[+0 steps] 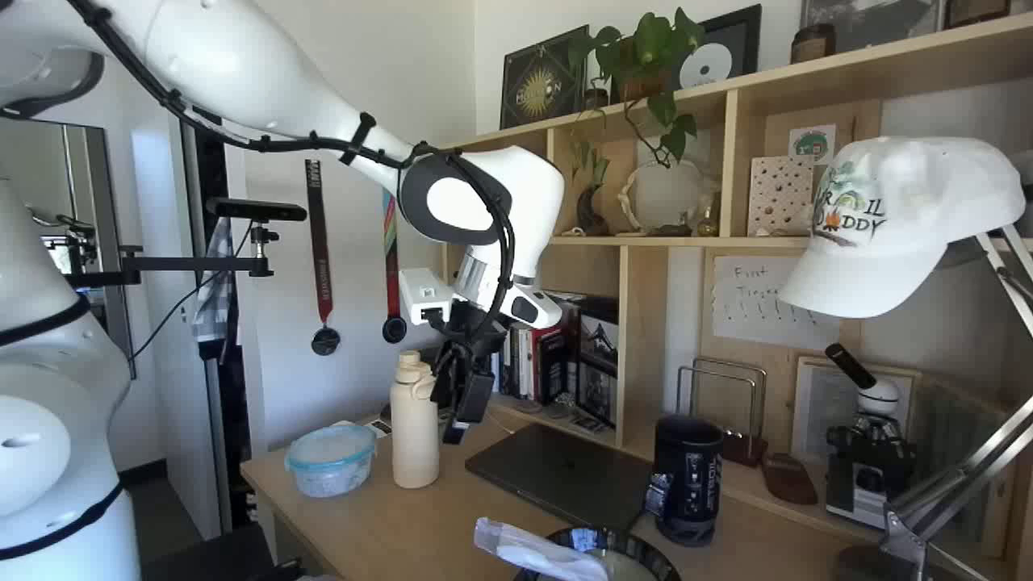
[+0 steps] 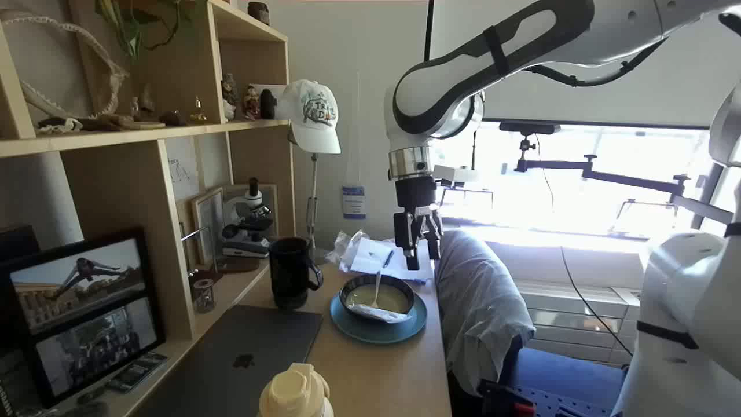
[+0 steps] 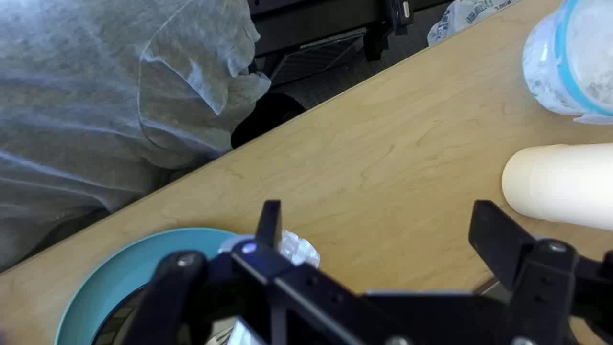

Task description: Open the laptop

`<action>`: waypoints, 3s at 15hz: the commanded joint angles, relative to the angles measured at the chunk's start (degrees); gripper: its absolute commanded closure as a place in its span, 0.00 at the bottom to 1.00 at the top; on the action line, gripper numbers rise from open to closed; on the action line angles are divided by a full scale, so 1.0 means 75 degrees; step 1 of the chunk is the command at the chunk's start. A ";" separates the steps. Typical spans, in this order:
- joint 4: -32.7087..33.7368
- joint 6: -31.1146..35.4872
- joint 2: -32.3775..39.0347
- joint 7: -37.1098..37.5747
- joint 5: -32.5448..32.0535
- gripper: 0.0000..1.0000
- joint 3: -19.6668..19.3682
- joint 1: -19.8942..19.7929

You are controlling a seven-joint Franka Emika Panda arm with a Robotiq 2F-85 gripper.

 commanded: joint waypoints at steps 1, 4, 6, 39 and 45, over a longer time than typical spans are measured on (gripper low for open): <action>0.0017 -0.0024 0.0019 -0.0040 0.0038 0.00 0.0168 -0.0180; -0.0021 0.0117 0.0115 -0.0003 0.0164 0.00 0.0180 -0.0157; -0.0074 0.0389 0.0311 0.0065 0.0504 0.00 0.0190 -0.0114; -0.0056 0.7245 0.4682 -0.0468 0.7296 0.00 0.1796 0.0442; 0.0071 0.7845 0.5019 -0.0099 0.7255 0.00 0.1780 0.0714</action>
